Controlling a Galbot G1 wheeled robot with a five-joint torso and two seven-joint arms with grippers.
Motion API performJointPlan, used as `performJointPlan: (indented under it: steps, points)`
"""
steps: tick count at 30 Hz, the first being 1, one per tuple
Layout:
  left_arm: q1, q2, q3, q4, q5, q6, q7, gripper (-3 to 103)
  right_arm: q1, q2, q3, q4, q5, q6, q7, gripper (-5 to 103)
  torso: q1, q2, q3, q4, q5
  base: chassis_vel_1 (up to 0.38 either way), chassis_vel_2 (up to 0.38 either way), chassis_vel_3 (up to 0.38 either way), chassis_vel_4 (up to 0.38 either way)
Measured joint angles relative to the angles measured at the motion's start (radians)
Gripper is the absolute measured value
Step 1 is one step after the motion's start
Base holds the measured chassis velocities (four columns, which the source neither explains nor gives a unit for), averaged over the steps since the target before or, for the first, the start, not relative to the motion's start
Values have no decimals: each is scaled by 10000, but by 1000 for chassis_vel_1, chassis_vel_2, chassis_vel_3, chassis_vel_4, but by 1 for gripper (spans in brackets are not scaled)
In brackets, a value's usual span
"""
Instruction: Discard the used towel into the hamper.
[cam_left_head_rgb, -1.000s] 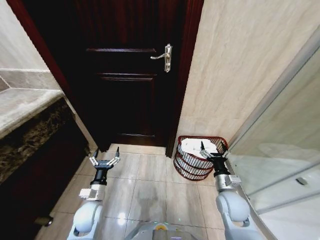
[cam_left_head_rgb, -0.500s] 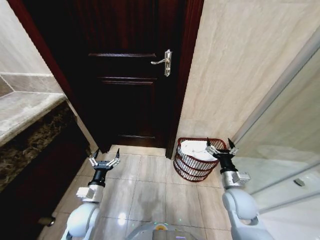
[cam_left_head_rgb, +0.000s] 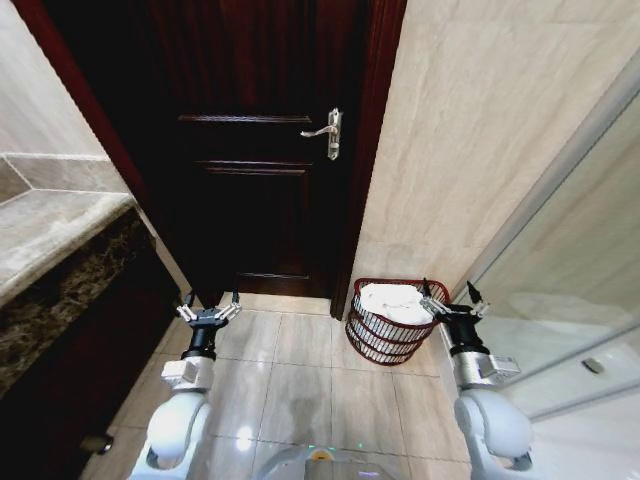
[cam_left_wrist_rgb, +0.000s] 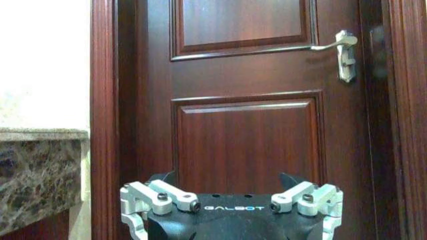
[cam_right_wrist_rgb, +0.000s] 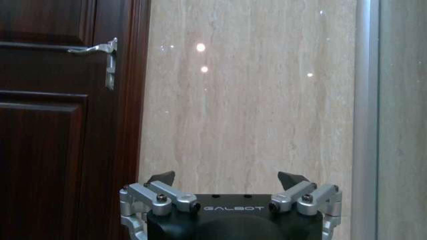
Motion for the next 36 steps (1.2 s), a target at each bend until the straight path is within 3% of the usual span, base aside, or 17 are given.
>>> performJointPlan:
  steps: [4, 36]
  points:
    - [23, 94, -38, -5, -101, -88, 232, 100, -58, 85, -73, 46, -77, -1, -6, 100, 83, 228, 146, 0, 0, 0, 0, 0, 0]
    - [235, 41, -164, -629, -149, 191, 351, 100, -189, -114, -6, 308, 69, -114, 15, 100, 657, 1603, 946, -1, 1, 0, 0, 0, 0]
